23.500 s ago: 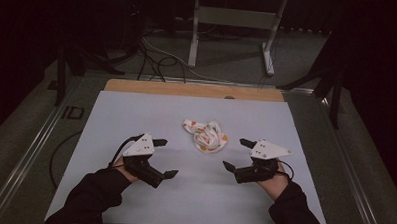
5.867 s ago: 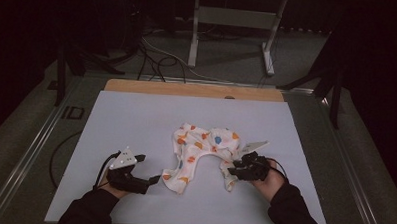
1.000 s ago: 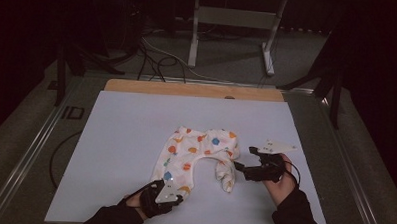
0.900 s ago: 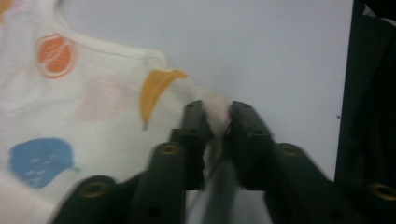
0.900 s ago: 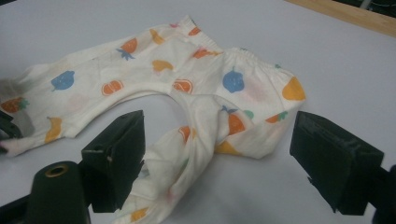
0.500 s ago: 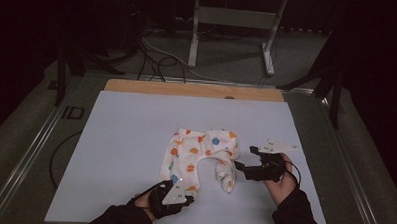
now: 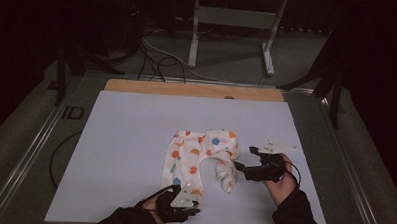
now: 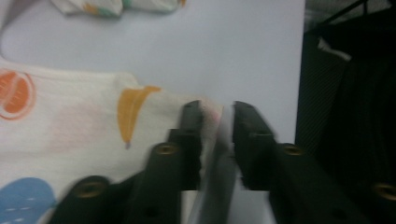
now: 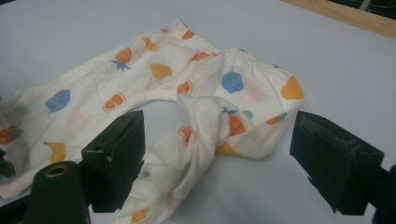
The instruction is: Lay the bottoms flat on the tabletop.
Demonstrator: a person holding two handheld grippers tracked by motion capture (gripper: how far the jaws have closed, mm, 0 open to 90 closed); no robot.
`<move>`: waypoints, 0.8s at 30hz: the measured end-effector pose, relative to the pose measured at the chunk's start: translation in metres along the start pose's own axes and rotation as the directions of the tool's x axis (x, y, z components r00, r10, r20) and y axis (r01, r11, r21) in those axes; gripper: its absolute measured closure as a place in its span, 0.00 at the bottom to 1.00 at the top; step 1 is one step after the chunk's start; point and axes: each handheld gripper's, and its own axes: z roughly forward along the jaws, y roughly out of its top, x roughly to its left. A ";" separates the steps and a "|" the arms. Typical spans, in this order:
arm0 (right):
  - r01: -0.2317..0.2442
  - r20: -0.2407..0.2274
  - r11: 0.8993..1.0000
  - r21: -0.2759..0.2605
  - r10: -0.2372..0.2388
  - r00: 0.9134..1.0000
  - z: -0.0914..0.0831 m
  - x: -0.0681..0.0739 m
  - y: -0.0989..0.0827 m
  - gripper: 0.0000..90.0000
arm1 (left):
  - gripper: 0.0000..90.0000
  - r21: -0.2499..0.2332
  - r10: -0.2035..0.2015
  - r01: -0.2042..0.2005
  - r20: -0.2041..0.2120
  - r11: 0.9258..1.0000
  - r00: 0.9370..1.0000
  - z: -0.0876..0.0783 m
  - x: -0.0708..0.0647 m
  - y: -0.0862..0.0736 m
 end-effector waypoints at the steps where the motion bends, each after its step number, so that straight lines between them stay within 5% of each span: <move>1: -0.002 -0.001 1.000 -0.002 0.002 1.000 -0.001 0.000 0.000 0.20 | 0.70 -0.016 -0.004 0.003 -0.019 1.000 1.000 -0.006 0.003 0.001; 6: -0.008 0.005 1.000 -0.011 0.008 1.000 -0.003 -0.002 0.000 0.20 | 0.51 -0.094 -0.085 0.076 -0.093 0.993 0.992 -0.040 0.026 0.001; 12: -0.002 0.007 1.000 -0.011 0.003 1.000 -0.003 0.000 0.000 0.20 | 0.51 -0.112 -0.157 0.139 -0.170 0.984 0.973 -0.064 0.046 -0.018; 17: 0.000 0.012 1.000 -0.004 0.000 1.000 -0.003 0.000 -0.001 0.20 | 0.51 -0.111 -0.214 0.195 -0.192 0.974 0.958 -0.071 0.051 -0.035; 20: 0.000 0.016 1.000 0.001 0.000 1.000 -0.003 0.001 -0.002 0.20 | 0.51 -0.096 -0.220 0.206 -0.183 0.974 0.958 -0.072 0.048 -0.042; 24: 0.003 0.013 1.000 0.011 -0.003 1.000 -0.002 0.002 -0.004 0.20 | 0.56 -0.061 -0.194 0.187 -0.152 0.981 0.969 -0.076 0.039 -0.050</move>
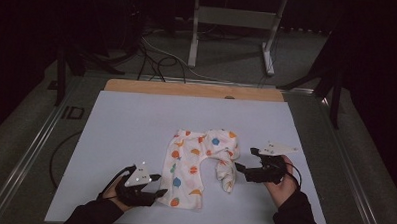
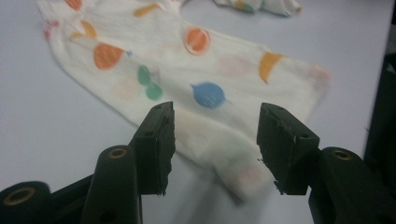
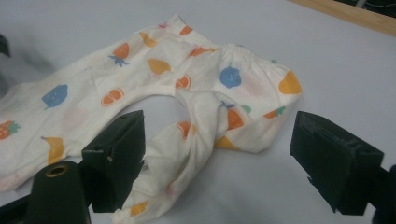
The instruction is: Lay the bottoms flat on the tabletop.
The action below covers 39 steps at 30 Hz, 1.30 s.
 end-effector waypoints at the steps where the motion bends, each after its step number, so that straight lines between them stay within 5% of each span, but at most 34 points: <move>1: -0.001 -0.004 1.000 0.000 0.001 1.000 0.000 0.000 0.000 0.20 | 0.60 0.006 0.007 -0.007 0.006 1.000 1.000 -0.002 -0.002 -0.003; 6: -0.005 -0.007 1.000 0.006 0.005 1.000 0.001 0.000 -0.002 0.20 | 0.78 0.054 -0.003 0.000 0.044 0.999 0.999 0.001 -0.006 -0.016; 13: 0.003 -0.005 1.000 0.006 -0.003 1.000 0.001 0.000 -0.001 0.20 | 0.79 0.115 0.067 -0.068 0.017 0.991 0.998 0.014 -0.014 -0.019; 17: -0.005 -0.008 1.000 0.006 0.005 1.000 0.000 -0.001 -0.001 0.20 | 0.99 0.121 0.071 -0.070 -0.005 0.990 0.997 0.012 -0.014 -0.019; 23: -0.004 -0.003 1.000 0.002 0.004 1.000 -0.001 -0.001 -0.001 0.20 | 1.00 0.135 0.066 -0.063 -0.014 0.989 0.998 0.008 -0.016 -0.019; 31: -0.010 -0.005 1.000 -0.001 0.010 1.000 0.000 -0.002 -0.001 0.20 | 0.96 0.163 -0.006 0.000 0.033 0.987 0.999 0.005 -0.011 -0.026; 35: -0.012 -0.006 1.000 -0.001 0.012 1.000 -0.001 -0.002 -0.001 0.20 | 0.83 0.168 -0.010 -0.003 0.073 0.986 0.997 0.005 -0.011 -0.025; 39: -0.009 -0.005 1.000 -0.002 0.009 1.000 -0.001 -0.002 -0.001 0.20 | 0.58 0.108 -0.002 -0.003 0.053 0.994 0.999 -0.002 -0.009 -0.023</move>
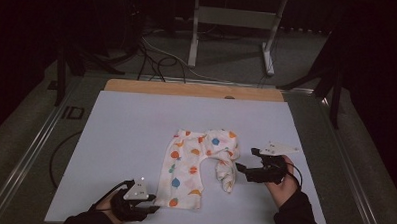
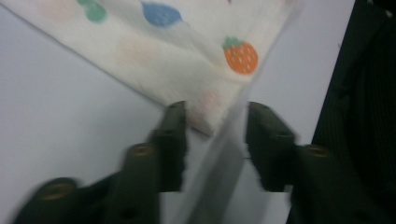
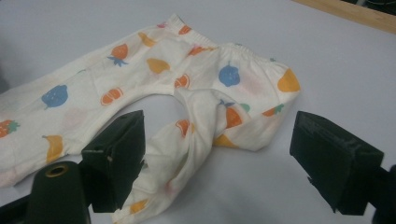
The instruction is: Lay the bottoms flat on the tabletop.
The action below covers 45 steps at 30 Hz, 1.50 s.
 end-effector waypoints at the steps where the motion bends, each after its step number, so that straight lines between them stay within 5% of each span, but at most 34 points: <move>1: -0.004 -0.002 1.000 -0.005 0.004 1.000 0.000 0.000 0.000 0.20 | 0.52 -0.025 -0.011 0.011 -0.018 1.000 1.000 -0.002 0.001 0.001; 7: -0.005 -0.001 1.000 -0.016 0.005 1.000 -0.001 0.003 0.000 0.20 | 0.18 -0.145 -0.068 0.051 -0.113 0.988 0.991 -0.022 0.014 0.006; 12: -0.011 -0.016 1.000 -0.007 0.011 1.000 0.003 0.008 -0.001 0.20 | 0.02 -0.208 -0.155 0.113 -0.196 0.971 0.968 -0.032 0.025 0.003; 15: -0.017 -0.034 1.000 0.010 0.017 0.999 0.006 0.012 -0.004 0.20 | 0.00 -0.241 -0.196 0.138 -0.237 0.961 0.951 -0.035 0.030 -0.001; 18: -0.027 -0.062 0.999 0.019 0.028 0.998 0.008 0.015 -0.007 0.20 | 0.00 -0.243 -0.195 0.134 -0.248 0.961 0.949 -0.036 0.031 -0.002; 19: -0.029 -0.061 0.999 0.032 0.031 0.998 0.009 0.016 -0.008 0.20 | 0.00 -0.256 -0.206 0.138 -0.262 0.957 0.943 -0.037 0.032 -0.003; 21: -0.074 -0.053 0.996 0.059 0.077 0.996 0.015 0.017 -0.017 0.35 | 0.00 -0.265 -0.214 0.141 -0.270 0.954 0.939 -0.038 0.033 -0.005; 24: -0.075 -0.036 0.993 0.087 0.078 0.996 0.019 0.017 -0.020 0.41 | 0.00 -0.275 -0.222 0.145 -0.271 0.950 0.937 -0.038 0.033 -0.006; 28: -0.097 0.043 0.986 0.132 0.092 0.995 0.024 0.008 -0.025 0.63 | 0.00 -0.285 -0.227 0.145 -0.281 0.948 0.932 -0.037 0.034 -0.009; 31: -0.142 0.043 0.980 0.136 0.138 0.990 0.024 0.001 -0.027 0.67 | 0.00 -0.281 -0.225 0.145 -0.281 0.949 0.933 -0.037 0.035 -0.010; 38: -0.105 -0.038 0.973 0.206 0.115 0.993 0.041 0.012 -0.031 0.66 | 0.00 -0.281 -0.220 0.138 -0.286 0.950 0.933 -0.036 0.034 -0.010; 41: -0.089 0.015 0.962 0.256 0.088 0.996 0.047 0.014 -0.031 0.85 | 0.00 -0.285 -0.223 0.139 -0.287 0.948 0.931 -0.036 0.035 -0.011; 45: -0.110 0.044 0.969 0.219 0.103 0.994 0.037 0.010 -0.025 0.94 | 0.00 -0.291 -0.230 0.143 -0.292 0.946 0.928 -0.038 0.035 -0.012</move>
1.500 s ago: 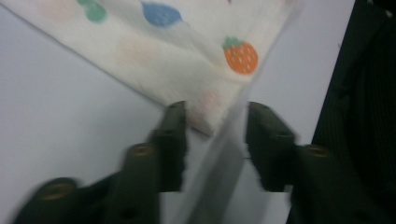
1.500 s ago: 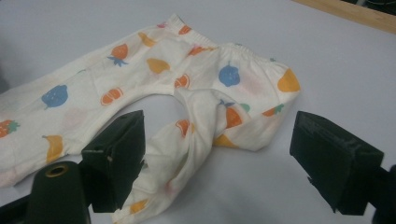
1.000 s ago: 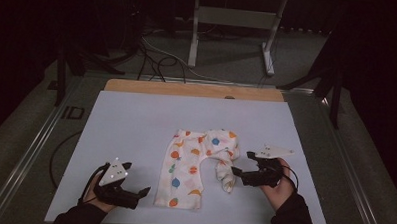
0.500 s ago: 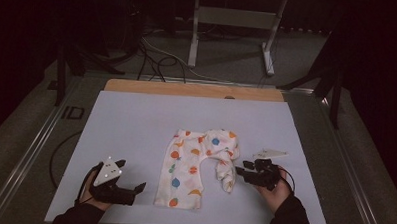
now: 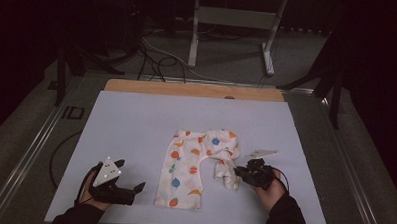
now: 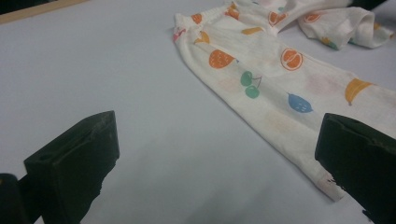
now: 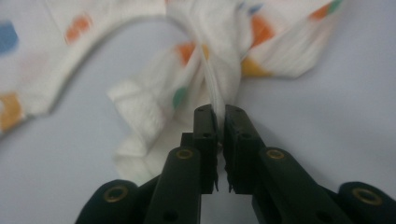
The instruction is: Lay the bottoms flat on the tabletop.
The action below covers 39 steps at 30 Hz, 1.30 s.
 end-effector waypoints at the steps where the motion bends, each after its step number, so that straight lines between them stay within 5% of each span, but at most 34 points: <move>1: 0.003 0.018 1.000 -0.025 -0.003 1.000 -0.006 0.000 0.003 0.94 | 0.00 -0.002 -0.002 0.002 -0.003 1.000 1.000 0.000 0.000 0.000; 6: 0.021 0.073 0.991 -0.132 -0.012 0.997 -0.028 0.000 0.026 0.94 | 0.00 -0.010 -0.009 0.009 -0.010 1.000 1.000 -0.001 0.001 0.001; 10: 0.040 0.048 0.986 -0.161 -0.033 0.998 -0.031 0.008 0.048 0.94 | 0.00 -0.015 -0.013 0.013 -0.011 1.000 1.000 -0.002 0.001 0.002; 24: 0.152 -0.053 0.983 -0.107 -0.158 0.986 0.039 0.077 0.121 0.94 | 0.00 -0.011 -0.023 0.023 0.003 1.000 1.000 -0.001 0.002 0.000; 30: 0.157 -0.113 0.979 -0.132 -0.172 0.979 0.055 0.086 0.133 0.52 | 0.00 -0.018 -0.027 0.027 -0.002 0.999 1.000 -0.002 0.004 -0.001; 39: 0.137 -0.115 0.976 -0.170 -0.158 0.981 0.046 0.070 0.126 0.30 | 0.00 -0.019 -0.022 0.022 -0.009 1.000 1.000 -0.003 0.003 -0.001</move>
